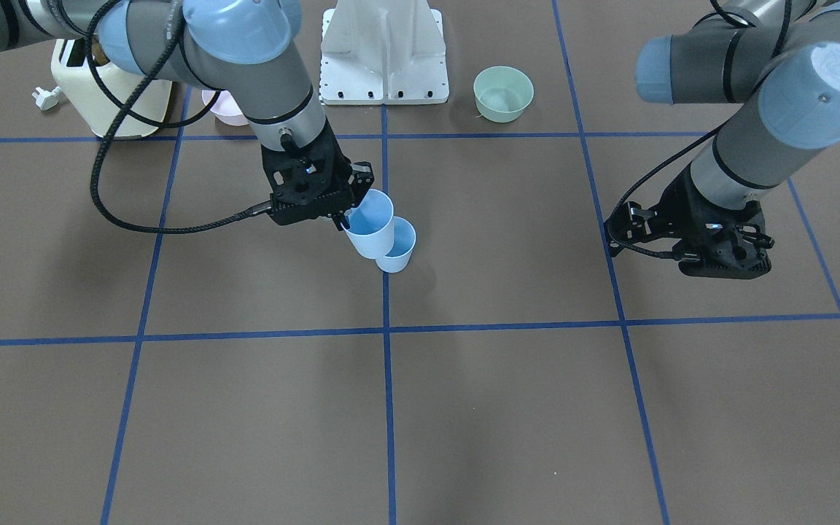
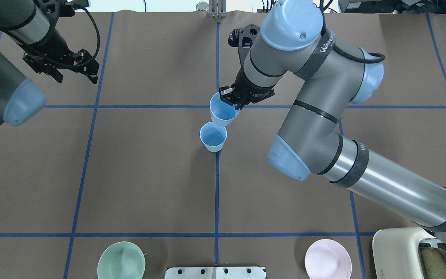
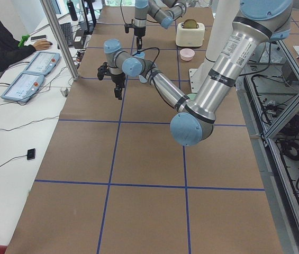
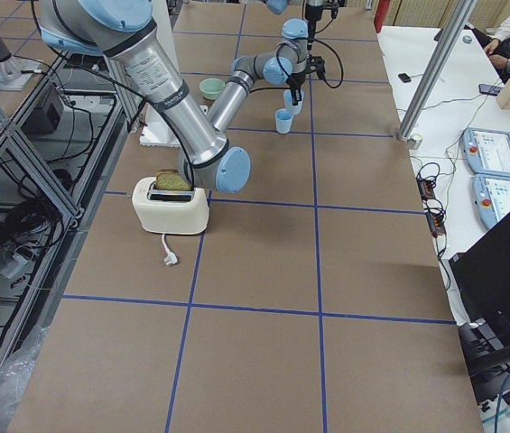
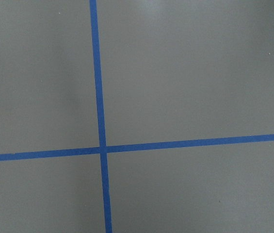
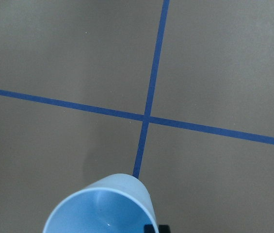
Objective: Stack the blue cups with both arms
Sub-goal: 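Lift the cup with the right gripper and carry it over the center cup, then lower the held cup into the center cup with the right gripper and release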
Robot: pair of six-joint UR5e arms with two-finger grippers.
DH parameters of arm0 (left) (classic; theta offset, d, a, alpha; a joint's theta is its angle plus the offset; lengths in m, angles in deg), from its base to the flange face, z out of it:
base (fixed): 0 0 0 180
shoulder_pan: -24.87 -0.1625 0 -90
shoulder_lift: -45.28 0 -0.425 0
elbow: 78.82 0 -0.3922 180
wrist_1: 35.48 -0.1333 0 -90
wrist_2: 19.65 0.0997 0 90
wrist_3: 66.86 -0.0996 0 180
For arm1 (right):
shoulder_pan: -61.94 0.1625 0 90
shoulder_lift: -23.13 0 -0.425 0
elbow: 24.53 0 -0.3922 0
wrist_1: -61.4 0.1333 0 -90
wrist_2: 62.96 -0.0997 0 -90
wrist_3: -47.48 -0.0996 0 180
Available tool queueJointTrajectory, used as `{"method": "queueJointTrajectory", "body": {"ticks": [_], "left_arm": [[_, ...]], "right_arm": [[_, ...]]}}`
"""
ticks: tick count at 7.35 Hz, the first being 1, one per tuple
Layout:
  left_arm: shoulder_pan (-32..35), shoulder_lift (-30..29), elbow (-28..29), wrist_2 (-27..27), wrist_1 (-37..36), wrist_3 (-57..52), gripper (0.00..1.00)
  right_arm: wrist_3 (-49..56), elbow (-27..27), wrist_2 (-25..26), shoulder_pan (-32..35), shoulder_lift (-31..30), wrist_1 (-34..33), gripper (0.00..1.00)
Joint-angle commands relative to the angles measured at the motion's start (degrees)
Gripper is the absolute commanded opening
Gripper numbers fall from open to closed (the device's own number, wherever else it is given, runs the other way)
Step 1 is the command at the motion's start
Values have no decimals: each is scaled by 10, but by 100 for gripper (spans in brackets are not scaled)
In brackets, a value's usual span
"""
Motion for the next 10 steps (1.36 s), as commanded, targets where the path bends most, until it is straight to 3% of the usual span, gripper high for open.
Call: {"method": "queueJointTrajectory", "body": {"ticks": [1, 10], "left_arm": [[0, 0, 0, 0, 0, 0, 97], [0, 8, 1, 0, 6, 0, 97]], "right_arm": [[-1, -13, 15, -17, 11, 0, 0], [-1, -12, 30, -38, 6, 0, 2]]}}
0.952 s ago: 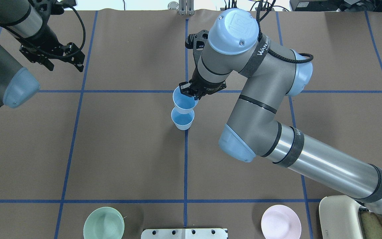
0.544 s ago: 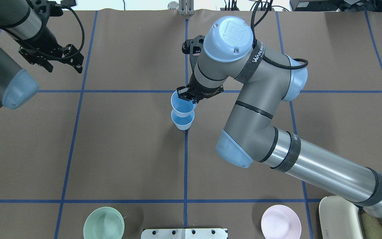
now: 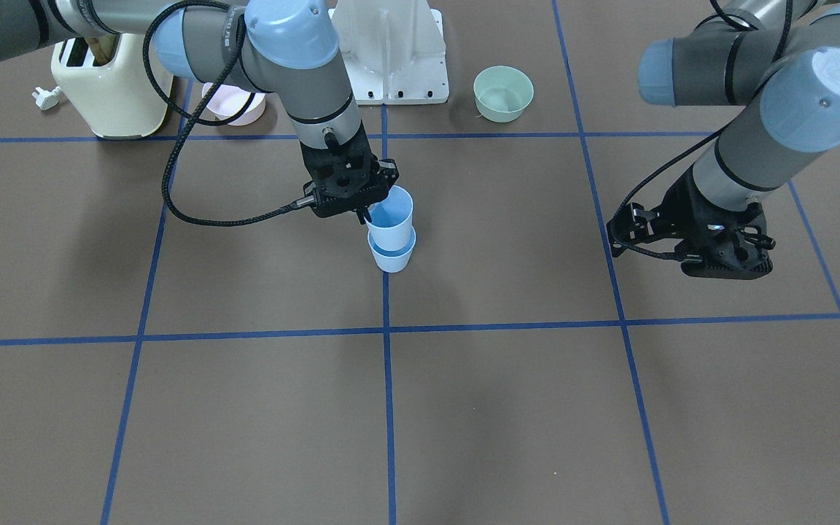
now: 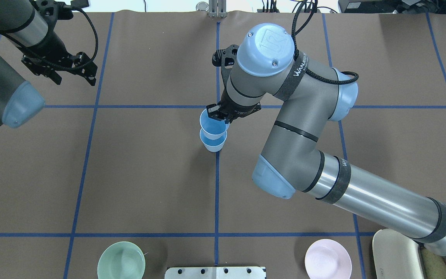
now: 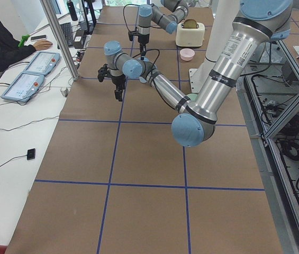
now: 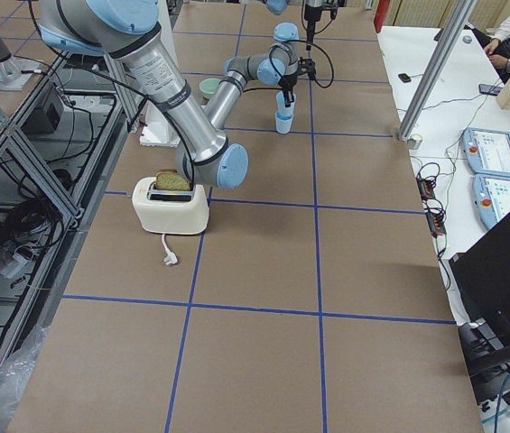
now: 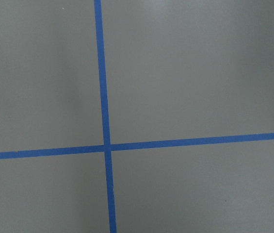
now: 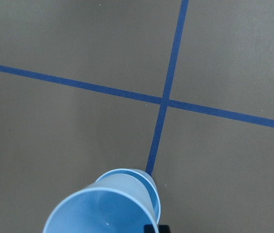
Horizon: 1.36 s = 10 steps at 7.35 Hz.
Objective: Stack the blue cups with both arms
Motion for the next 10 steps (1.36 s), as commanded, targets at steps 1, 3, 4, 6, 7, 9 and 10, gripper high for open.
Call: {"method": "queueJointTrajectory", "body": {"ticks": [1, 3, 4, 6, 7, 9, 10], "left_arm": [[0, 0, 0, 0, 0, 1, 97], [0, 1, -1, -1, 0, 1, 97], [0, 1, -1, -1, 0, 1, 97], [7, 1, 0, 0, 0, 0, 97], [15, 1, 0, -2, -2, -28, 97], [42, 8, 1, -5, -6, -49, 97], [53, 10, 2, -6, -9, -75, 97]], "right_arm": [[-2, 1, 2, -5, -1, 0, 88], [-20, 1, 6, -7, 0, 0, 100], [-20, 1, 6, -6, 0, 1, 100], [-19, 13, -1, 3, -4, 8, 100], [-18, 20, -3, 30, -6, 9, 100], [-13, 27, -9, 90, -31, 8, 100], [3, 47, -4, 112, -62, 9, 100]]}}
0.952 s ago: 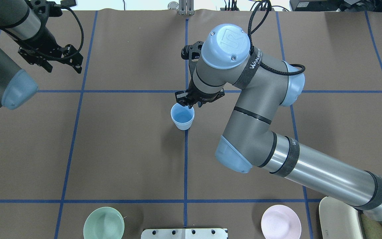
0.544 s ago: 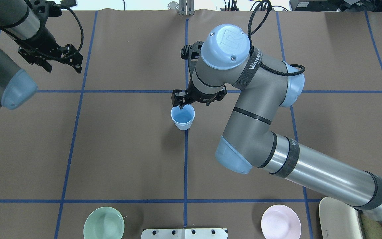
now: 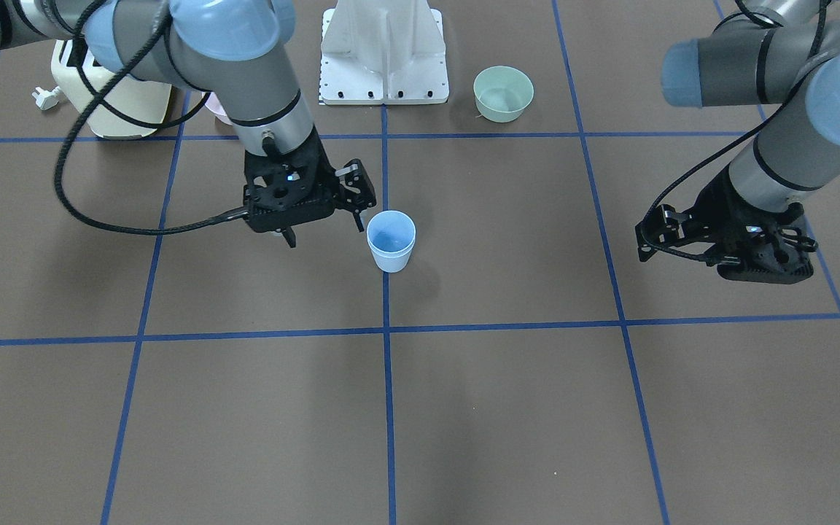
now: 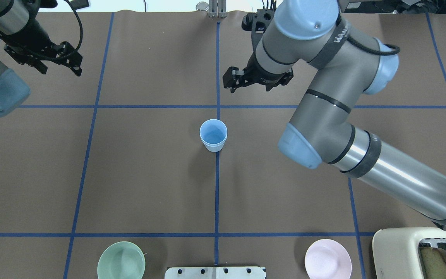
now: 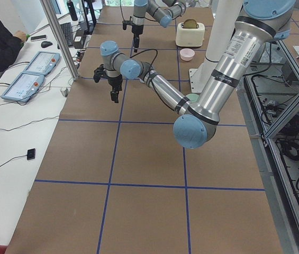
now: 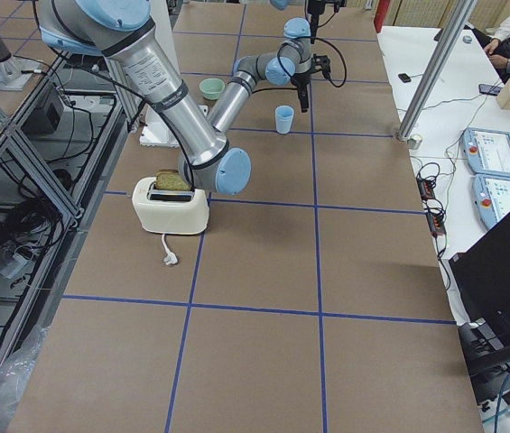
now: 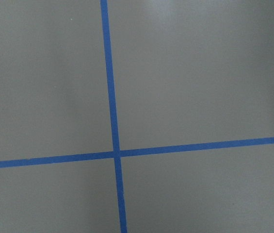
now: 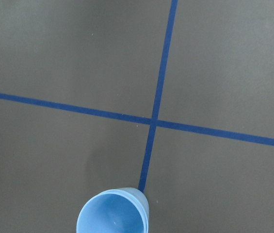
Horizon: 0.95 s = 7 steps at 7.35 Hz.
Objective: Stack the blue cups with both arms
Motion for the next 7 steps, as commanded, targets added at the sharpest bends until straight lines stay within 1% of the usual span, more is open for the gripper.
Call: {"method": "queueJointTrajectory", "body": {"ticks": [1, 2, 3, 4, 5, 6, 7], "left_arm": [[35, 13, 1, -1, -5, -54, 97], [58, 26, 2, -1, -7, -97, 97], [86, 42, 9, -1, -7, -149, 97], [113, 52, 22, -1, -7, -203, 98], [136, 65, 34, -1, -7, -249, 98], [160, 76, 46, -2, -7, -281, 98], [184, 88, 69, -24, -6, -316, 98]], "right_arm": [[39, 17, 4, 70, -42, 0, 100], [61, 15, -11, 111, -61, -3, 100], [119, 14, -43, 150, -85, -6, 100], [199, 13, -59, 184, -113, -7, 100], [243, 10, -61, 210, -135, -8, 100], [249, 8, -79, 233, -166, -7, 100], [274, 7, -96, 262, -202, -7, 100]]}}
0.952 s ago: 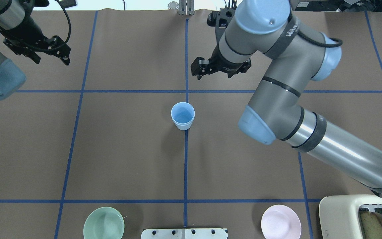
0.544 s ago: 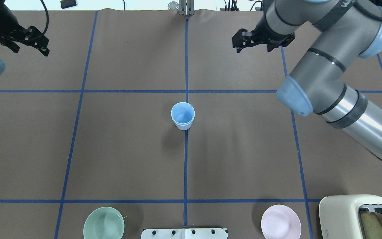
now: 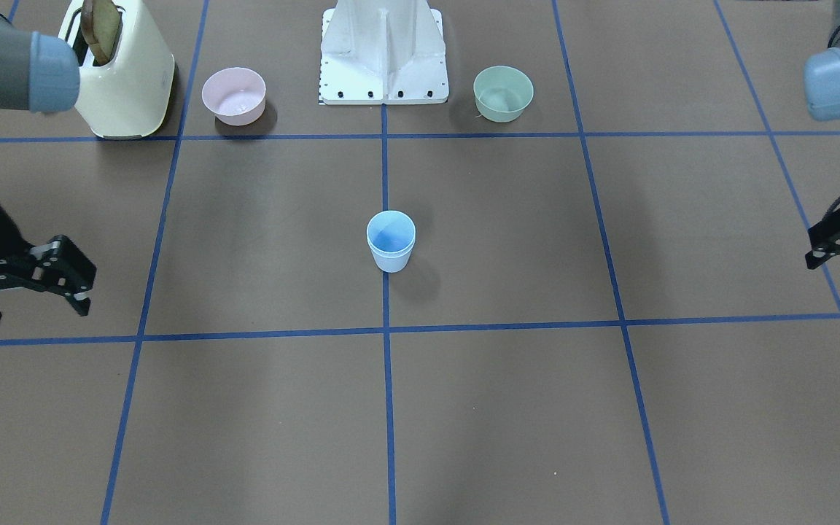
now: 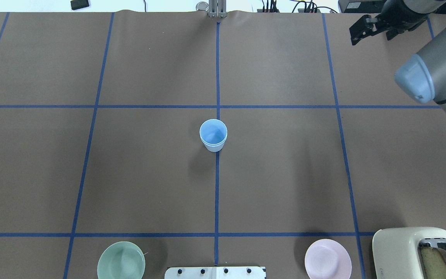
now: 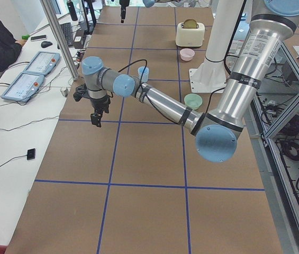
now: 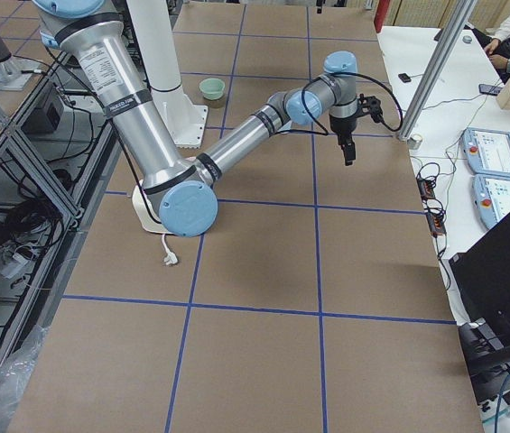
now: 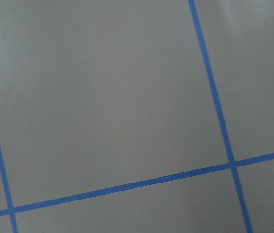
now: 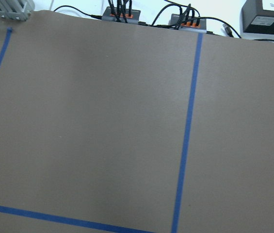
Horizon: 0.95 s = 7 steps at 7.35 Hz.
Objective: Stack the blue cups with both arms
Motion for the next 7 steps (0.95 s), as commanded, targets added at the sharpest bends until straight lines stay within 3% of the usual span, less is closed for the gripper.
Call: {"method": "queueJointTrajectory", "body": {"ticks": [1, 2, 4, 7], "left_arm": [[60, 27, 47, -40, 1, -101, 98], [80, 34, 70, -41, 1, -141, 98], [100, 56, 89, -40, 7, -167, 98], [110, 79, 106, -40, 8, -182, 98]], "right_arm": [[101, -3, -51, 76, -83, -1, 100], [174, -3, -77, 123, -125, -1, 100], [201, -3, -118, 172, -174, -16, 100], [218, -2, -118, 195, -237, -29, 100]]}}
